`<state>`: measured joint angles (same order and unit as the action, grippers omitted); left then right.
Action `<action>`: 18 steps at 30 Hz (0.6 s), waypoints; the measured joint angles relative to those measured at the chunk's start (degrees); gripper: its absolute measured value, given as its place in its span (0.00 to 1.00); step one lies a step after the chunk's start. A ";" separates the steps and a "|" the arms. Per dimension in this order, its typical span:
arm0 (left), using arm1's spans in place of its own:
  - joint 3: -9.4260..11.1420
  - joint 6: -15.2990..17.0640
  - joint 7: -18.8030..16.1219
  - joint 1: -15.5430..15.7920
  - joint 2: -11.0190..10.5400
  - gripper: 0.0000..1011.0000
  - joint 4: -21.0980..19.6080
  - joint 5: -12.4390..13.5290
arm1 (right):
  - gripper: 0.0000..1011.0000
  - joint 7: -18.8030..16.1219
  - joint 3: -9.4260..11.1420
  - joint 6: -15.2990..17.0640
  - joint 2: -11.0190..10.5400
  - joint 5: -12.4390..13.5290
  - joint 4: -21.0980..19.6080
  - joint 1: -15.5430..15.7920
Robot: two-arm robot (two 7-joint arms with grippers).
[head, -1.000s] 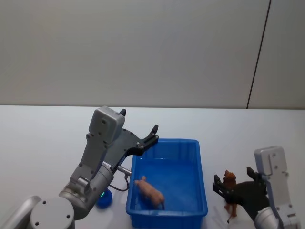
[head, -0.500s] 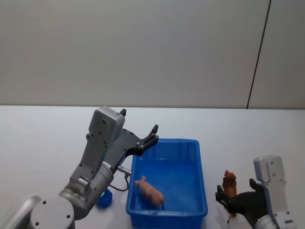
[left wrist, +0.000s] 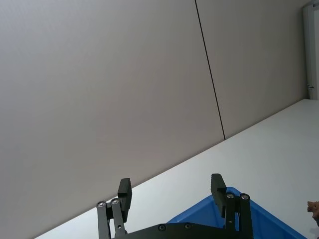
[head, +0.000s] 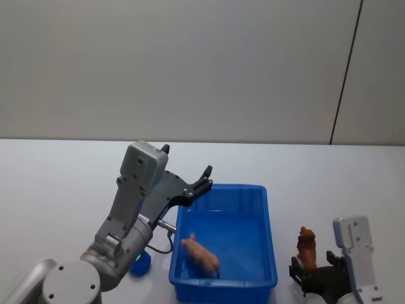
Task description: Pick up the two dolls from the table and place them into the box.
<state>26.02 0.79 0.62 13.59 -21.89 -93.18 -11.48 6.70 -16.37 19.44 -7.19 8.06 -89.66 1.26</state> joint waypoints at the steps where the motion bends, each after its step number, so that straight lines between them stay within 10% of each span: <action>1: 0.00 0.00 0.00 0.00 0.00 0.99 0.00 0.00 | 0.80 -0.01 0.01 0.04 0.07 0.03 0.19 -0.07; 18: 0.00 0.00 0.00 0.00 0.00 0.99 0.00 0.00 | 0.30 -0.22 0.09 0.12 1.07 -0.88 2.06 -0.97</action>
<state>26.02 0.79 0.63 13.59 -21.89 -93.18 -11.48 6.47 -16.27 19.56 -6.12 7.18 -87.60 0.28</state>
